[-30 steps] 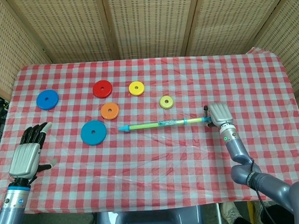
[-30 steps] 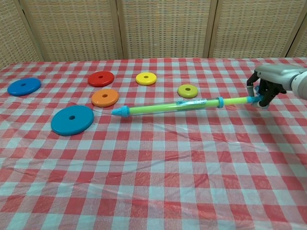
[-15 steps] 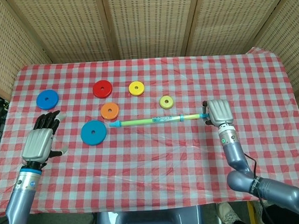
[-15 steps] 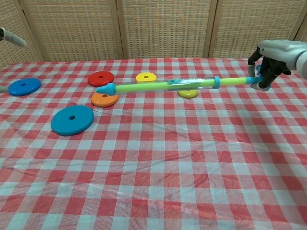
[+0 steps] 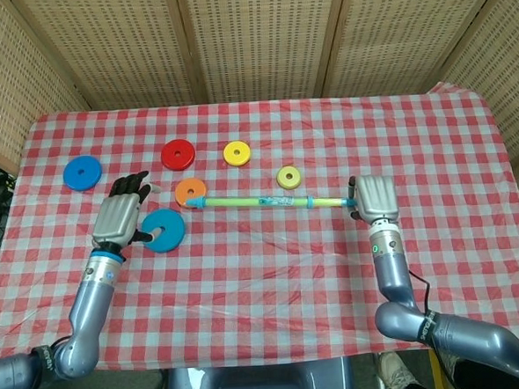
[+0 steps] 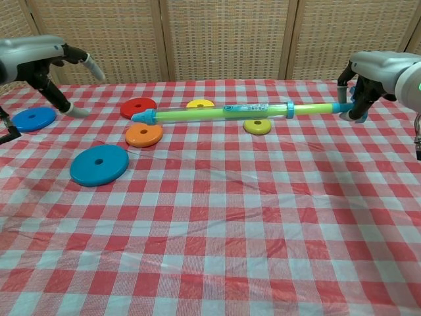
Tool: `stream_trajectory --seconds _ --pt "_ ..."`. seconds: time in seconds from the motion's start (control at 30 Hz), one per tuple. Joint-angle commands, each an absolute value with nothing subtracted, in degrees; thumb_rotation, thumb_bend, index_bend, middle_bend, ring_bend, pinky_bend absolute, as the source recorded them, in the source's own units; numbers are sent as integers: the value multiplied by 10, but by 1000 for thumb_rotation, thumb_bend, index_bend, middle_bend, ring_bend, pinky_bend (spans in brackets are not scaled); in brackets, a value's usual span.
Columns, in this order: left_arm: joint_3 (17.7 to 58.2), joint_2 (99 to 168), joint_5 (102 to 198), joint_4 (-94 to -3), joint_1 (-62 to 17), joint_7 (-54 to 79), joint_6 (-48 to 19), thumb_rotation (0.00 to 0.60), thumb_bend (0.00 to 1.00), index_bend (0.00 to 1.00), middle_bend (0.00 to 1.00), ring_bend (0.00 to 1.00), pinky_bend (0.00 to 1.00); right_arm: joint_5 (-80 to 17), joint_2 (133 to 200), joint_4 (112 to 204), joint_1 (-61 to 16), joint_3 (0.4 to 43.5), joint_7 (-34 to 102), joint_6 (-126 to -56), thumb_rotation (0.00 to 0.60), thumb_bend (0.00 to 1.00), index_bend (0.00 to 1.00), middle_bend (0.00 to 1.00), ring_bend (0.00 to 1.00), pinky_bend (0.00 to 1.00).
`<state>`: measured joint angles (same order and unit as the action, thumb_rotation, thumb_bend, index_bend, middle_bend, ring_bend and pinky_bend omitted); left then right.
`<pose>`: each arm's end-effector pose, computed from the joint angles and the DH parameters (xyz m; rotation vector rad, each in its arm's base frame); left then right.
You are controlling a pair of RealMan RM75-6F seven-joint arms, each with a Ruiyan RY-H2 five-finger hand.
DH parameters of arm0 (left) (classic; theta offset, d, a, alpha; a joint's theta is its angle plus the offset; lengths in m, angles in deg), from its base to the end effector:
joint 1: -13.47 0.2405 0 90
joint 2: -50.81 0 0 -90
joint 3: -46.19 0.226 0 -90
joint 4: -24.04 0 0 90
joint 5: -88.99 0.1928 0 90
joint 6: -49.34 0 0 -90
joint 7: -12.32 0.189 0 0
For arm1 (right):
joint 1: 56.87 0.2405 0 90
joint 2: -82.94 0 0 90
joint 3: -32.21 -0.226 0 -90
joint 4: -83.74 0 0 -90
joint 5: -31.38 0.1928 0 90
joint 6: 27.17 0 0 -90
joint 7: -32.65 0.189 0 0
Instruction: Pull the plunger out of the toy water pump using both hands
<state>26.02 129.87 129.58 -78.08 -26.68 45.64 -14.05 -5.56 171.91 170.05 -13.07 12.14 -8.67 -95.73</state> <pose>-0.1223 0.3727 0.0585 -1.5331 -1.1159 -0.8875 -0.1505 -0.4018 0.0467 1.4175 -0.9653 0.7249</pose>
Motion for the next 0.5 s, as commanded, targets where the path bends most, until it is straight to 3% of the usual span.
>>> stream_trajectory --seconds 0.03,0.2,0.5 --pt "246 1312 1265 -758 -296 474 -125 600 228 260 0 0 0 -55 1718 1701 -130 122 -88 -959 600 534 798 1000 1000 859" --pt "236 1323 1220 -732 -334 484 -105 600 288 272 0 0 0 -46 1713 1706 -130 123 -89 -959 600 534 798 1000 1000 860" --pt "252 1353 1150 -697 -385 503 -80 600 290 280 0 0 0 -44 1701 1719 -132 129 -86 -962 600 534 799 1000 1000 859"
